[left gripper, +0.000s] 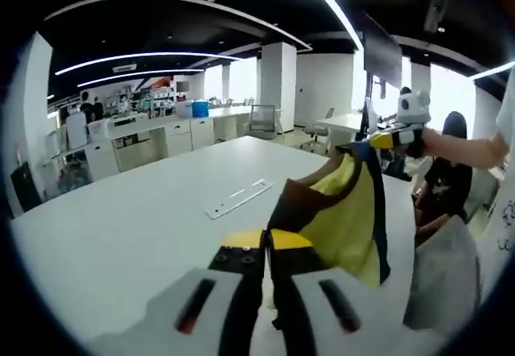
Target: Fold the garment on the visible template until the final outline fits inside the template.
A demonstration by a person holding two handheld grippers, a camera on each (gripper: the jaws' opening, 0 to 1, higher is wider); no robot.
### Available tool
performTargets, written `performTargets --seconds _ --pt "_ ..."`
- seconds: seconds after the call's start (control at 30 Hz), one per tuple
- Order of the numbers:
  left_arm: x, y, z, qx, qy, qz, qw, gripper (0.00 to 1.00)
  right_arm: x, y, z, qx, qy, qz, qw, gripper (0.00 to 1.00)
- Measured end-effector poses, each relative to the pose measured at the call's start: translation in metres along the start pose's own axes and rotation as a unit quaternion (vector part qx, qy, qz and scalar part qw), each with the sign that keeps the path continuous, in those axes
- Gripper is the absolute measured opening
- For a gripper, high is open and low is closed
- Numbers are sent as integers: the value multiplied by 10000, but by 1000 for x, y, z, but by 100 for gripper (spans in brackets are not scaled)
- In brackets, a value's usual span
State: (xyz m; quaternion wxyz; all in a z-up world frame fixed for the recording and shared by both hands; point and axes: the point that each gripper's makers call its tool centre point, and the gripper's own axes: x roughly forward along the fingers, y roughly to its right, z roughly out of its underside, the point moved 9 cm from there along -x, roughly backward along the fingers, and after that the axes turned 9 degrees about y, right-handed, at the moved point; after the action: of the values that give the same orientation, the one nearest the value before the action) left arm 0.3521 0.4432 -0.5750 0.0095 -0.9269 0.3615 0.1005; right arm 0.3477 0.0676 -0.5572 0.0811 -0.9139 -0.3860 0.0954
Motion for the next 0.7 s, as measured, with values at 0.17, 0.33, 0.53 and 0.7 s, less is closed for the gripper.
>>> performTargets --seconds 0.17,0.33,0.53,0.7 --pt "31 -25 17 -292 -181 -11 9994 0 29 28 14 84 -215 111 9997 0" --pt "56 -44 35 -560 -362 -75 9977 0 60 56 31 138 -467 225 9986 0" --pt "91 -78 66 -882 -593 -207 9941 0 93 87 56 265 -793 406 9957 0" --pt "112 -92 101 -1164 -955 -380 9879 0 123 106 86 248 -1111 510 9922 0"
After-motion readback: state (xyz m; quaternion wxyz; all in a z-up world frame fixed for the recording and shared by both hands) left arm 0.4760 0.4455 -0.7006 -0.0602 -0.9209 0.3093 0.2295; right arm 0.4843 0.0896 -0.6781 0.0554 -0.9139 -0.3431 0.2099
